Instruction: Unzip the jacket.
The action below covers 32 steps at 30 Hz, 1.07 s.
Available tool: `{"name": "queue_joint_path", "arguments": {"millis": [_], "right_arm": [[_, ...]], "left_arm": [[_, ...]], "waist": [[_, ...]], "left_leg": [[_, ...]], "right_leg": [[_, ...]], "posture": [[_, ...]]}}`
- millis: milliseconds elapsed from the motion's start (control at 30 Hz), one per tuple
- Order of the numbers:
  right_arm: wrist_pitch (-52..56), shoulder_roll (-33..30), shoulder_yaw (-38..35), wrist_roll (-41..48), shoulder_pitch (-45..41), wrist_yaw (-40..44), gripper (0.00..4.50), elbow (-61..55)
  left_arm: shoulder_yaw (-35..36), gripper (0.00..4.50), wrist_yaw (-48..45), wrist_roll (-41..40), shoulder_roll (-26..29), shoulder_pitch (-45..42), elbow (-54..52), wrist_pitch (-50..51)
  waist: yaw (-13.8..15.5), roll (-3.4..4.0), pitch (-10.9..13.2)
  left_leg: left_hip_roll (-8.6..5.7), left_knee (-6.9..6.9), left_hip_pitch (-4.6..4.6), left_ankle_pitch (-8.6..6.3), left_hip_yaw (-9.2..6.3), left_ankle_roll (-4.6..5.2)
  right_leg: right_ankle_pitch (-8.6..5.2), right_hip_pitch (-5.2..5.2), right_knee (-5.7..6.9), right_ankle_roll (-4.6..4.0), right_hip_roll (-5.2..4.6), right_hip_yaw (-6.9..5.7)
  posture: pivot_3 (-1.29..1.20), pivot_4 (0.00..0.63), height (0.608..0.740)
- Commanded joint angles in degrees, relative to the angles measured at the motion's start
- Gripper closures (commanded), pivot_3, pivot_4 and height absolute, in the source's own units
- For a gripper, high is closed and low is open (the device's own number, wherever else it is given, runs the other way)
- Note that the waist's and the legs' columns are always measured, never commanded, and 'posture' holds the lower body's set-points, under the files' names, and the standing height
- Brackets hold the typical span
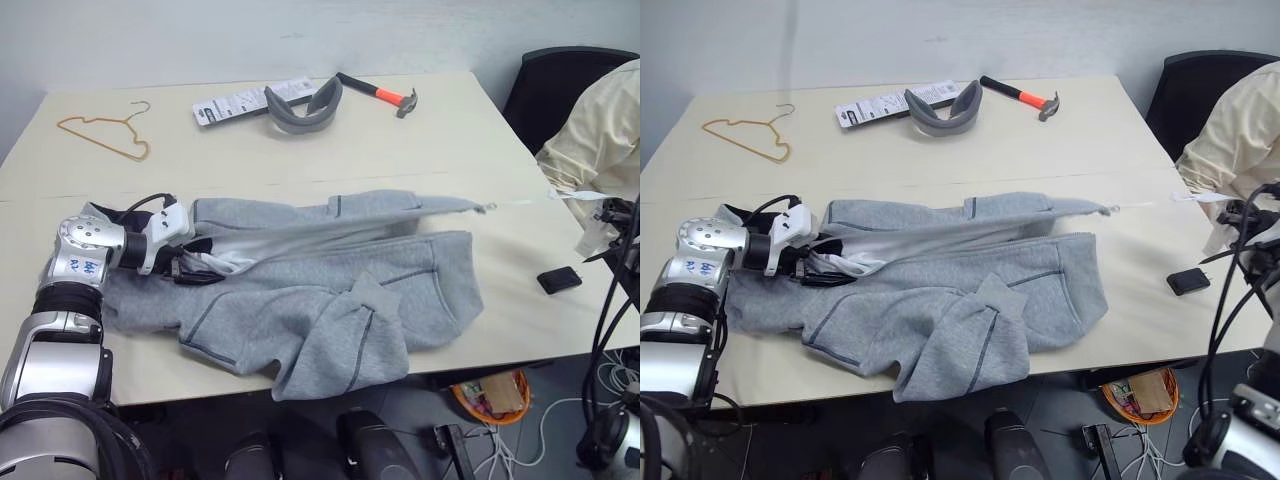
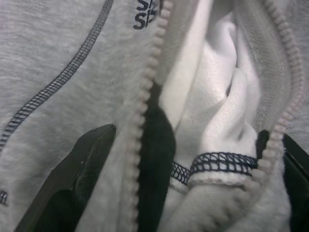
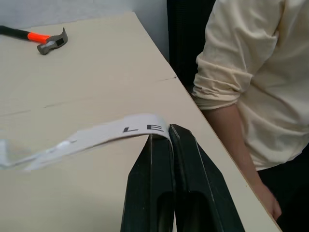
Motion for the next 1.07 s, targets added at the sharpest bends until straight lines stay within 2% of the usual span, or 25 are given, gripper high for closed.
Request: {"name": "queue_joint_path", "arguments": {"millis": [33,167,267,367,433,467,600,700,800,933,1067], "right_arm": [[-3.03,-3.78,0.72,0.73,-2.34,1.33,4.44,3.51],[-7.66,-4.00,11.75,-1.04,-0.45,8.56,4.44,-0.09],[-11.85,-6.56,23.67,-3.18,3.33,19.51,4.44,-5.98],[-12.47,-9.34,27.02,-2.65,3.35,25.33,3.86,-6.36],[-10.93,-13.35,26.31,0.71,2.87,32.41,3.23,-6.56],[-10.07,-15.51,25.62,2.30,3.21,35.98,2.81,-6.93],[-4.95,-26.06,18.85,10.58,8.52,52.09,1.67,-7.23],[-0.30,-31.99,12.88,14.08,12.66,60.06,0.88,-4.42],[-1.10,-34.78,7.62,13.70,17.77,64.58,0.04,-2.50],[-5.30,-33.87,3.74,12.67,20.59,64.02,0.04,-1.87],[-6.80,-31.78,4.95,13.29,18.03,59.76,0.04,-0.79]], "left_arm": [[0.12,0.35,1.18,1.42,0.51,0.55,0.94,0.29],[1.11,0.35,0.39,0.11,0.31,1.22,-1.03,1.82],[2.80,0.35,-2.81,-2.64,1.32,1.87,-5.27,7.26],[4.27,0.35,-6.98,-5.53,3.33,3.03,-10.69,14.62],[6.44,0.01,-11.93,-9.94,7.09,4.15,-16.90,23.83],[7.35,0.00,-14.40,-12.39,9.30,5.13,-20.20,28.02],[11.74,0.00,-16.66,-22.69,19.57,11.18,-33.28,40.54],[16.82,0.00,-16.22,-27.27,25.19,14.41,-36.58,44.74],[22.69,0.00,-14.68,-28.98,28.51,19.77,-38.60,43.56],[29.46,0.00,-13.10,-30.11,30.40,28.29,-43.60,43.37],[31.93,0.00,-10.90,-29.38,29.14,32.71,-45.72,40.66]], "waist": [[0.11,0.01,-0.01],[0.07,0.03,-0.02],[0.01,0.04,-0.01],[-0.03,0.05,0.00],[0.07,0.07,0.03],[0.09,0.09,0.08],[0.13,0.11,0.12],[0.49,0.11,0.12],[0.86,0.11,0.12],[1.20,0.11,0.13],[1.32,0.11,0.13]], "left_leg": [[0.01,0.00,0.00,0.00,0.01,0.00],[0.03,0.00,0.00,-0.01,0.01,0.01],[0.09,-0.01,0.00,-0.01,-0.02,0.01],[0.14,-0.01,-0.03,-0.01,-0.02,0.01],[0.18,0.00,-0.04,-0.01,-0.03,0.01],[0.20,0.01,-0.07,-0.02,-0.03,0.03],[0.32,-0.02,-0.25,-0.03,-0.25,0.04],[0.34,0.13,-0.30,-0.05,-0.40,0.03],[0.24,0.15,-0.28,-0.04,-0.44,0.07],[0.19,0.08,0.03,-0.08,-0.36,0.12],[0.18,0.07,0.05,-0.08,-0.34,0.11]], "right_leg": [[0.00,0.00,-0.01,0.00,-0.01,0.00],[0.00,0.01,-0.02,0.00,-0.04,0.02],[0.00,0.01,-0.01,0.00,0.00,0.00],[0.00,-0.01,-0.03,0.01,0.00,-0.02],[-0.01,-0.02,-0.05,0.01,-0.05,-0.03],[-0.01,-0.04,-0.06,0.01,-0.05,-0.02],[-0.01,-0.09,-0.22,0.02,-0.04,0.02],[-0.02,0.01,-0.23,0.00,-0.06,0.01],[-0.01,0.05,-0.23,0.00,-0.08,-0.02],[-0.02,0.31,-0.30,-0.01,-0.08,-0.06],[-0.03,0.31,-0.29,-0.01,-0.07,-0.06]], "posture": [[0.00,0.150,0.740],[0.00,0.150,0.740],[0.00,0.150,0.740],[0.00,0.150,0.740],[0.00,0.150,0.740],[0.00,0.150,0.740],[0.00,0.150,0.740],[0.00,0.150,0.740],[0.00,0.150,0.740],[0.00,0.150,0.740],[0.00,0.150,0.740]]}}
